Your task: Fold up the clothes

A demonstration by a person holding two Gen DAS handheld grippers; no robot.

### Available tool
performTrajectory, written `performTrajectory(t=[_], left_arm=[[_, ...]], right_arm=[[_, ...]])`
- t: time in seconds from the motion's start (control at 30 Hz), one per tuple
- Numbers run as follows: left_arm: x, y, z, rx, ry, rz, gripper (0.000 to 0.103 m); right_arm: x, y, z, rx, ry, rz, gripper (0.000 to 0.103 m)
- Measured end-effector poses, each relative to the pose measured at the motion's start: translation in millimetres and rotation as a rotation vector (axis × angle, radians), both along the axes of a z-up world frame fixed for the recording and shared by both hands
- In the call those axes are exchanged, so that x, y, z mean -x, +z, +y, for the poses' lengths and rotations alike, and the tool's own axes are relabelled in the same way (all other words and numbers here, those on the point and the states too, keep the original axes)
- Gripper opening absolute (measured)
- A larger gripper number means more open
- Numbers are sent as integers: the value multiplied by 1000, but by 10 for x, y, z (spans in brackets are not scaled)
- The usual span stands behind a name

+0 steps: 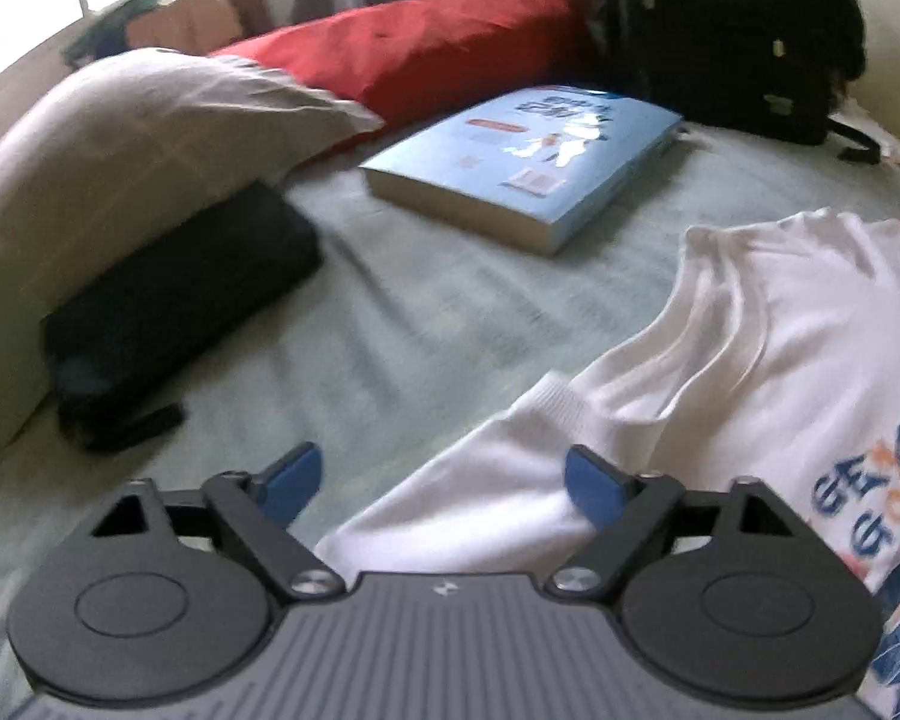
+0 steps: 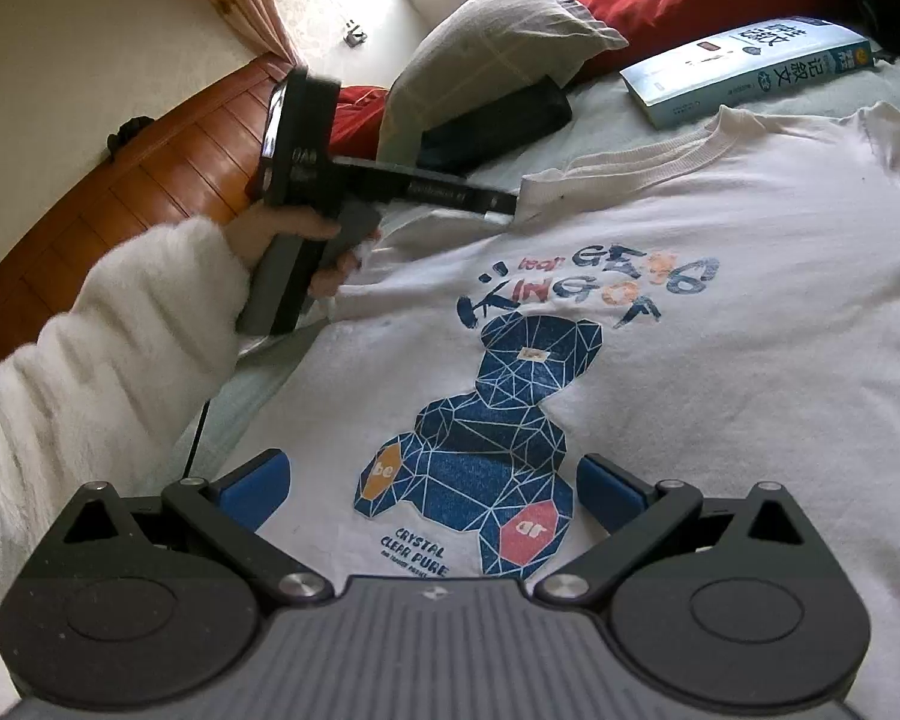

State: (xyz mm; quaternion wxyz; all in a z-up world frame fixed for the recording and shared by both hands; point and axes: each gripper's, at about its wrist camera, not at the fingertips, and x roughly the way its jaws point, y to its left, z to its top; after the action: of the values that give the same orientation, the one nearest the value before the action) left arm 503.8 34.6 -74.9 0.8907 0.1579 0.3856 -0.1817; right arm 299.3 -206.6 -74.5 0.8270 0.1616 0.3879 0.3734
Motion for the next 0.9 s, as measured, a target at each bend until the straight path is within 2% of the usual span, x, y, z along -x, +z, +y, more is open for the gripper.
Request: performTrajectory(t=[0.07,0.13,0.2,0.23,0.33,0.37,0.4,0.47,0.57,0.67,0.77,0.83,0.87,0.9], left_arm=[[-82,-36,-40,-22,-23,19,77],[-105,-80,-6,19,-8,50,72],[-37,-87,30,79,-7,72,50],[26,-91,18,80,-27,68,48],[116,-62,-18,73,-45,62,31],[119,-39,-38,61,-36,53,16],[120,-18,-60,36,-19,33,8],[125,30,-79,12,20,-21,7],[68,76,-74,25,67,-60,7],[-77,34,-37,36,138,-62,8],[-247,-72,59,37,269,-39,10],[-287,-59,156,80,331,-19,15],[-271,-22,196,108,345,-15,21],[-217,40,211,131,341,-17,35]], right_arm=[[-1,-4,-2,-2,0,0,103],[-2,-8,-7,-5,0,0,103],[-1,-8,-14,-10,0,1,103],[-1,-9,-15,-11,0,1,103],[2,-5,-9,-9,0,-2,103],[4,-2,-6,-7,0,-4,103],[5,0,-8,-7,-1,-4,103],[8,2,-14,-9,-1,-5,103],[5,-4,-26,-19,-4,-3,103],[1,-8,-30,-23,-4,-1,103],[-2,-6,-26,-24,-4,-1,103],[-3,-4,-35,-28,-5,0,103],[-3,-3,-45,-32,-5,1,103],[-3,-2,-56,-37,-6,3,103]])
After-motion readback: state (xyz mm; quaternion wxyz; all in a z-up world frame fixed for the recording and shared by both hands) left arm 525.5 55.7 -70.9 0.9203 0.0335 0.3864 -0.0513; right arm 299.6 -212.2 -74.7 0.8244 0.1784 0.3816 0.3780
